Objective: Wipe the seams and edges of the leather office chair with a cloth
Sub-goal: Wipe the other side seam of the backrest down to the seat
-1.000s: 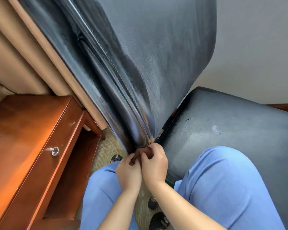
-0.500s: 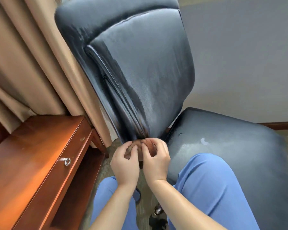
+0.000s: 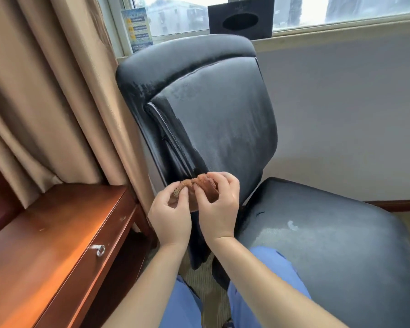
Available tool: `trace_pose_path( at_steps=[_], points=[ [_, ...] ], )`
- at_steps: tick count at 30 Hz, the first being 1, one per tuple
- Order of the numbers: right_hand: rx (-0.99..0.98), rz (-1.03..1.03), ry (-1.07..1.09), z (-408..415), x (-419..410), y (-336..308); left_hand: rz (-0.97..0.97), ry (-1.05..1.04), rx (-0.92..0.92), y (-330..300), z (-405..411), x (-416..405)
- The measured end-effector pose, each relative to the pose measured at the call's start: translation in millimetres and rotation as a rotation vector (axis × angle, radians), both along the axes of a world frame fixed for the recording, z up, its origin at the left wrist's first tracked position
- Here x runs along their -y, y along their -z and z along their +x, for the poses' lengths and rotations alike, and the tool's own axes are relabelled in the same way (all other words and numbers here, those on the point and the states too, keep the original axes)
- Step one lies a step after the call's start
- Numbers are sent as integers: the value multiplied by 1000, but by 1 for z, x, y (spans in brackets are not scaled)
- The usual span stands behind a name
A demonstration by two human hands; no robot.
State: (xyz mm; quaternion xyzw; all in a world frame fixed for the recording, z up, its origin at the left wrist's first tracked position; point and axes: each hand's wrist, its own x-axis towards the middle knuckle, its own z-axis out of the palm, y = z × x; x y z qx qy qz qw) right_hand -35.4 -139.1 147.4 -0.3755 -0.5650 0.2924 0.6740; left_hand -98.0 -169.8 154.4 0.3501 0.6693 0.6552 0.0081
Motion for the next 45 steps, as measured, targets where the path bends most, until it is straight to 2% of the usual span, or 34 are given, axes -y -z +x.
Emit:
trace_pose_path(
  at_steps=[12, 18, 27, 33, 37, 42, 45],
  points=[
    [53, 107, -84, -15, -31, -60, 95, 7, -83, -60, -22, -26],
    [115, 134, -128, -28, -59, -80, 114, -6, -61, -81, -37, -46],
    [118, 173, -146, -50, -104, -133, 148, -43, -168, -129, -57, -82],
    [169, 151, -124, -59, -143, -172, 77, -9, -270, -177, -75, -101],
    [226, 181, -142, -63, -145, -163, 52, 11, -333, -181, -83, -106],
    [259, 245, -197, -64, -143, -148, 96, -31, -313, -173, -106, -111],
    [275, 253, -156, -69, -139, -150, 126, 104, -90, -175, -106, -112]
  ],
)
